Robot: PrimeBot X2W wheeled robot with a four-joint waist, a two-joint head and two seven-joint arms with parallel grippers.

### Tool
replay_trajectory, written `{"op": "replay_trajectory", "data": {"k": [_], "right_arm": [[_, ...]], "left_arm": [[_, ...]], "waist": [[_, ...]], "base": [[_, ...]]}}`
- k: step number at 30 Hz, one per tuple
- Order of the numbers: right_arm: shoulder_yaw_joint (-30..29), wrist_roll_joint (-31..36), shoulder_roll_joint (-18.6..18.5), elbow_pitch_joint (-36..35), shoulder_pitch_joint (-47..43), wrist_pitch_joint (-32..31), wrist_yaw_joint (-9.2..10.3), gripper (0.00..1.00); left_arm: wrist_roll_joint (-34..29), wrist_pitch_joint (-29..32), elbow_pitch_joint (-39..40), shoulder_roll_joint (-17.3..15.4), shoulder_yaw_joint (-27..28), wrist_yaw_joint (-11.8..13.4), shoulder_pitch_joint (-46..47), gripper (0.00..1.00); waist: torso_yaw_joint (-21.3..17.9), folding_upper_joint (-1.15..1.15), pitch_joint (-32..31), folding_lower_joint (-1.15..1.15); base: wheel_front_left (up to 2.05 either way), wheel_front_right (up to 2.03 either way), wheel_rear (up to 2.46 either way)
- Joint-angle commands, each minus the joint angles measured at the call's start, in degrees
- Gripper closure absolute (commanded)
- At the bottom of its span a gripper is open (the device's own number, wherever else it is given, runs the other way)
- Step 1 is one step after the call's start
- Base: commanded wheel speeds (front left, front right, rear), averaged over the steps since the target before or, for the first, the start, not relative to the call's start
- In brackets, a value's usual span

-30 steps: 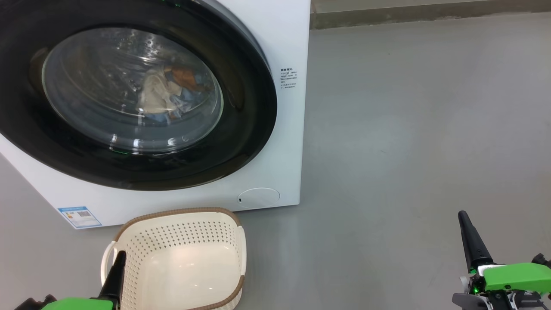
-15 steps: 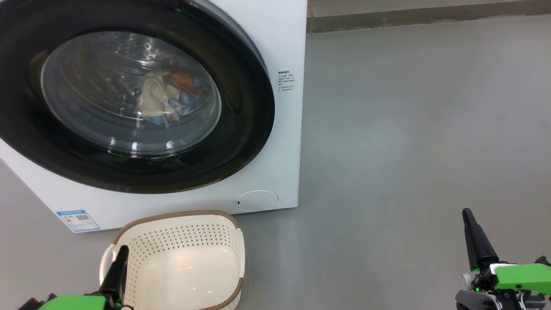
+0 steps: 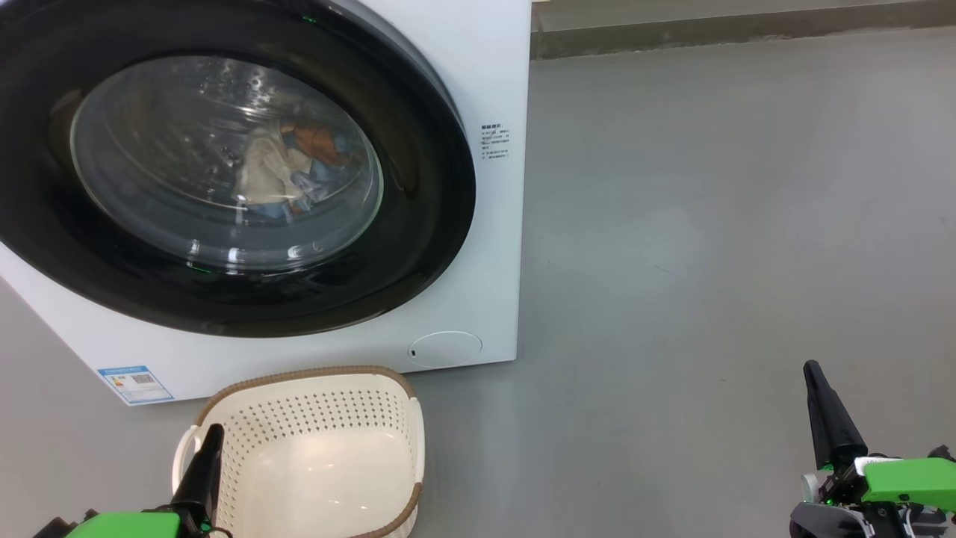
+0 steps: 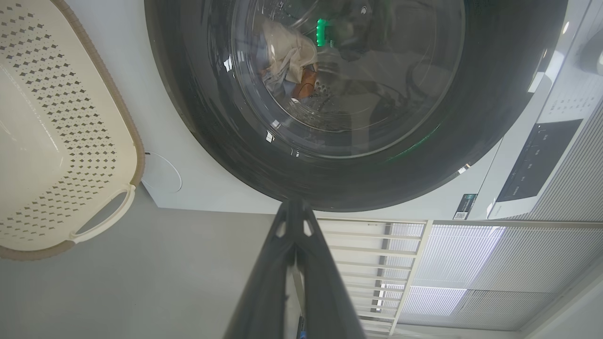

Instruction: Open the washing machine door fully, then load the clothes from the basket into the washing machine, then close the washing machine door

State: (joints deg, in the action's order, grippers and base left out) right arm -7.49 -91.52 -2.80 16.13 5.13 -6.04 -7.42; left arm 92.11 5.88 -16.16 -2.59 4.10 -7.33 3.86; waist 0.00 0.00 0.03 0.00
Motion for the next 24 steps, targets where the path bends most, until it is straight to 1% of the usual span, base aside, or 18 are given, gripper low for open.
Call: {"op": "replay_trajectory", "data": {"k": [1,24], "right_arm": [[1.02,-0.69,-0.19,-1.81,1.41,-0.39,-0.07,1.00],[0.99,-0.67,-0.17,-1.81,1.42,-0.41,-0.07,1.00]], "left_arm": [[0.42,0.25,1.74,-0.66,1.99,-0.15,2.68,1.00],[0.35,0.32,1.77,-0.60,2.08,-0.15,2.67,1.00]], "waist": [[0.00,0.00,0.00,0.00],[0.00,0.00,0.00,0.00]], "base": [[0.00,0.00,0.00],[0.00,0.00,0.00]]}}
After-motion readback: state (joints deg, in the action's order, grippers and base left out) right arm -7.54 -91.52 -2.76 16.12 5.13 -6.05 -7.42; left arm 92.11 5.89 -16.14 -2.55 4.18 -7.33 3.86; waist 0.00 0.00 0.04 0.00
